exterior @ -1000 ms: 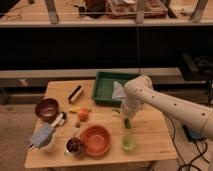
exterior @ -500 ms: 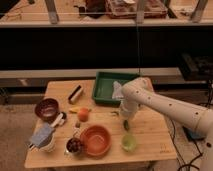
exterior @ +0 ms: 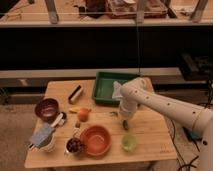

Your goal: Place pepper in table surface

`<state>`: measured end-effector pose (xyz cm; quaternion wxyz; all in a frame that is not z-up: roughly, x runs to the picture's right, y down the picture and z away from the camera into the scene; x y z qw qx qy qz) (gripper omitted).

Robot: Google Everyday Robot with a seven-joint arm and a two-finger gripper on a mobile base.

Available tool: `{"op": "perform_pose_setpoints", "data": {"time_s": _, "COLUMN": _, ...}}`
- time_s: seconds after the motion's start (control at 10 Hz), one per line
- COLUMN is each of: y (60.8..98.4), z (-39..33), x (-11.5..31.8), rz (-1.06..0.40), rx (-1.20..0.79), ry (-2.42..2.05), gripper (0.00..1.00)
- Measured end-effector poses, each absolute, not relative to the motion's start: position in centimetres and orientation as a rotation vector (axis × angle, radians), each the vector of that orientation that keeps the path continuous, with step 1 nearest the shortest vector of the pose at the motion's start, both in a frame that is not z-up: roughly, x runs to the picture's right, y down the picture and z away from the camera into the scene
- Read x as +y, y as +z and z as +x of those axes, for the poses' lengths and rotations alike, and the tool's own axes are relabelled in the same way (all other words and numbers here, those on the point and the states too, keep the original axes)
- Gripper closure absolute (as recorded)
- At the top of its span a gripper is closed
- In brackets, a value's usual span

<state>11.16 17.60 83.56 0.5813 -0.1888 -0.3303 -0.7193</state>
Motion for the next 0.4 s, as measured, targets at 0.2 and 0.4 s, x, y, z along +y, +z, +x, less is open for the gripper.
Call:
{"op": "perform_pose_setpoints", "data": {"time_s": 0.2, "y": 83.4, "z": 10.8, "x": 16.8, "rz": -0.406, "rx": -0.794, "ry": -1.662, "gripper": 0.2}}
{"op": "perform_pose_setpoints", "data": {"time_s": 0.4, "y": 82.8, "z": 10.6, "x": 15.0, "rz": -0.327, "rx": -0.827, "ry": -1.612, "gripper": 0.2}}
